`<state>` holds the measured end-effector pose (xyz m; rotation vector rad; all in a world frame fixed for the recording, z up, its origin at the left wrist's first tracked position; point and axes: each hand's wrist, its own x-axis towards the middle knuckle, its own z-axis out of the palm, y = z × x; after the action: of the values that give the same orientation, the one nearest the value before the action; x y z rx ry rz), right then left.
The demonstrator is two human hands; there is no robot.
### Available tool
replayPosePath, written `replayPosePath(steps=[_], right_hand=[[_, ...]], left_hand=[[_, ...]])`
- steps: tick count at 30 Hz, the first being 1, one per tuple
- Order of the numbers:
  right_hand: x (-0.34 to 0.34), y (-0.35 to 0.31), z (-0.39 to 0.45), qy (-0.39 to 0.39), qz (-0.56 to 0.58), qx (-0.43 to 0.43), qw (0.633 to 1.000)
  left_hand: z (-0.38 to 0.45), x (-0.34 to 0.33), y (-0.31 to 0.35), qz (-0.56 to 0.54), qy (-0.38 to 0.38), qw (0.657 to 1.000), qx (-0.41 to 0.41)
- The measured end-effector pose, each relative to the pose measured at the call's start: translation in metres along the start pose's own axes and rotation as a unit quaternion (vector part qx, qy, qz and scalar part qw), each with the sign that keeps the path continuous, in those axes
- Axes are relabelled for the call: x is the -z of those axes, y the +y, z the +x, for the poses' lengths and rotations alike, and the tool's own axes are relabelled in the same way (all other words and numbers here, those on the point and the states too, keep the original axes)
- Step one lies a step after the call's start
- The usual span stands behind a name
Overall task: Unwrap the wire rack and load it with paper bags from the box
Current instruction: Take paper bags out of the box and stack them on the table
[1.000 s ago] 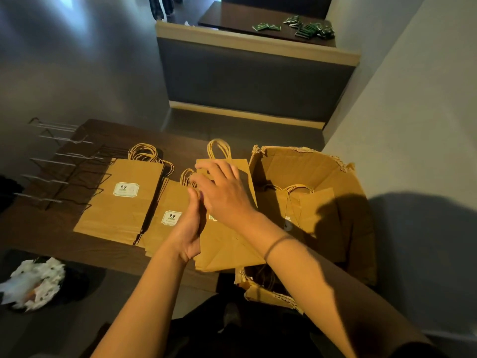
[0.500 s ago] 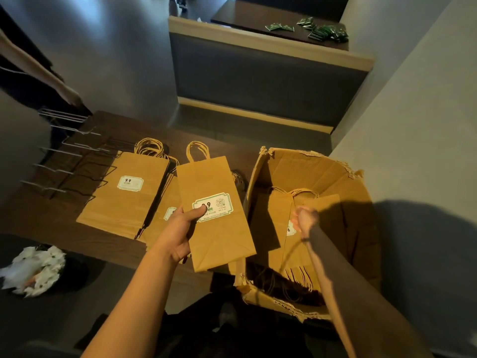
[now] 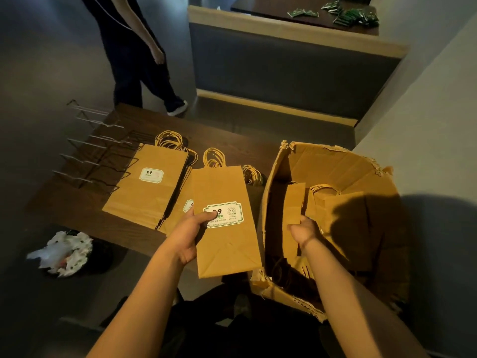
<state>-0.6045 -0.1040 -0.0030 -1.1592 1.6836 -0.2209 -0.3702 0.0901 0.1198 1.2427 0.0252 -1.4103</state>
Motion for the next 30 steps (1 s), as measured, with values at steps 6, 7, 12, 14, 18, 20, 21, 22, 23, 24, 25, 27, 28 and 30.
replayPosePath(steps=[6,7,12,14,18,20,21,22,23,24,25,27,28,30], right_hand=[[0.055,-0.045,-0.042,0.144,0.034,0.138,0.979],[0.064,-0.054,-0.055,0.171,0.027,0.181,0.968],[0.082,-0.113,-0.123,0.233,0.097,0.396,0.883],[0.071,-0.129,-0.151,0.204,0.018,0.565,0.799],[0.016,-0.117,-0.169,0.173,-0.241,0.638,0.711],[-0.005,-0.098,-0.164,0.125,-0.309,0.647,0.686],[-0.009,-0.090,-0.159,0.109,-0.320,0.648,0.682],[-0.009,-0.086,-0.154,0.095,-0.312,0.649,0.688],[-0.009,-0.086,-0.151,0.079,-0.299,0.647,0.697],[-0.009,-0.088,-0.151,0.061,-0.285,0.650,0.702],[-0.010,-0.091,-0.153,0.044,-0.278,0.650,0.706],[-0.016,-0.090,-0.157,0.017,-0.292,0.659,0.693],[-0.019,-0.087,-0.158,0.004,-0.305,0.660,0.687],[-0.022,-0.083,-0.157,-0.013,-0.326,0.646,0.690]], left_hand=[[0.001,-0.002,0.007,0.019,-0.019,1.000,0.009],[-0.001,-0.005,0.008,0.024,-0.024,0.999,0.010],[0.003,-0.011,0.009,0.071,-0.041,0.996,0.024],[0.003,-0.013,0.011,0.080,-0.059,0.995,0.032],[0.014,0.002,0.010,0.129,-0.016,0.989,0.062],[0.019,0.021,0.013,0.130,0.008,0.988,0.080],[0.020,0.022,0.019,0.121,0.042,0.989,0.078],[0.020,0.018,0.023,0.127,0.040,0.988,0.072],[0.020,0.019,0.024,0.142,0.020,0.986,0.086],[0.020,0.022,0.023,0.133,0.002,0.987,0.093],[0.013,0.016,0.022,0.117,-0.030,0.987,0.105],[0.005,0.015,0.017,0.076,-0.088,0.987,0.108],[0.005,0.016,0.014,0.072,-0.102,0.987,0.104],[0.009,0.021,0.011,0.105,-0.133,0.983,0.076]])
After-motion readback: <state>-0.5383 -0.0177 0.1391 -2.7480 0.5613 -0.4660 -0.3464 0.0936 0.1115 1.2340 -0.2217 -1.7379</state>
